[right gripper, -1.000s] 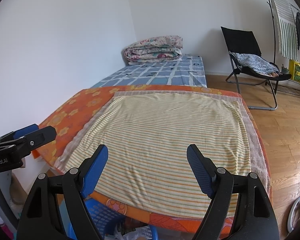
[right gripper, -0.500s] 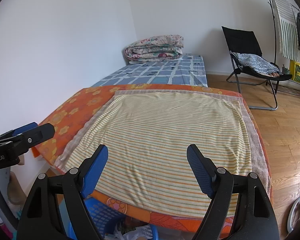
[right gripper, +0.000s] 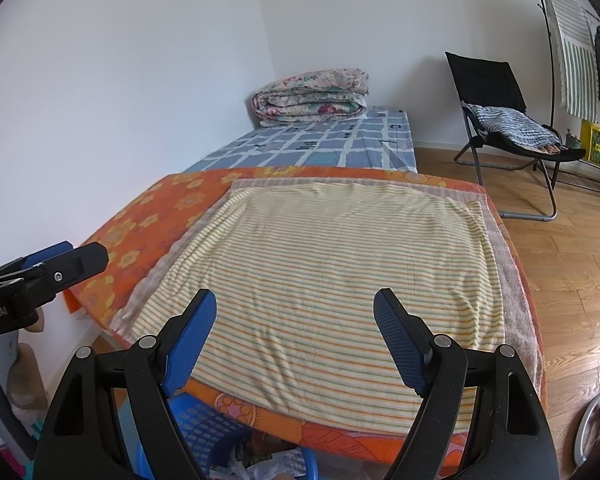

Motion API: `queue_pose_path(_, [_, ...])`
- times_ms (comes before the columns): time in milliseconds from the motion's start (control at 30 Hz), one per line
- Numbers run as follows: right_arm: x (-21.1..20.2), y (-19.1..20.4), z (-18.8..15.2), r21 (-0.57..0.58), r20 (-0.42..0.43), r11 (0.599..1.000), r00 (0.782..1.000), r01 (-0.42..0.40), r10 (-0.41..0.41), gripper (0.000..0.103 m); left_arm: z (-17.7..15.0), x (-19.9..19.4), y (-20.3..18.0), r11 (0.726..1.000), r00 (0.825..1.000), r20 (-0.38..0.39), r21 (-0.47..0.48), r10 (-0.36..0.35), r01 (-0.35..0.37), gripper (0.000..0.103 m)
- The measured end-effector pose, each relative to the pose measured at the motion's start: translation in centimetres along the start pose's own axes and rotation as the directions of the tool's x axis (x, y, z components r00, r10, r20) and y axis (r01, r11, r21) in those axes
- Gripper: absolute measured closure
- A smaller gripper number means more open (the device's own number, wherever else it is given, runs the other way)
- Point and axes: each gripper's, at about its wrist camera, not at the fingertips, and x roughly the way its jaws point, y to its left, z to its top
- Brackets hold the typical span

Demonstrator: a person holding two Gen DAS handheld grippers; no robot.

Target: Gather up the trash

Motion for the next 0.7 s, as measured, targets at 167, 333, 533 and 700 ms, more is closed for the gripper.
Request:
queue_pose_path(167, [0.0,0.19,-0.12,-0.004,-0.002,1.0,1.0,-0.003,0.003,0.022,-0.01,-0.12,0.09,1.0,1.0,0.0,0.0,-0.001,0.001,0.001])
queue_pose_path(333, [0.01,0.33,-0.13,-0.004,-0.004,1.0,1.0,-0.006,0.006,0.022,-0.02,-0.11,0.07,1.0,1.0,0.001,-0.001,0.0,0.0,0.001])
queue_pose_path(533, [0.02,0.34,-0.12,-0.004,-0.005,1.0,1.0,-0.006,0.006,0.022,-0.03,-0.09,0.09,1.0,1.0,0.001,-0.001,0.0,0.0,0.001])
queue_pose_path(700, [0.01,0.35,-0.12,-0.004,-0.006,1.0,1.0,-0.006,0.006,0.022,0.02,-0.1,0.2,1.0,1.0,0.0,-0.002,0.0,0.0,0.001])
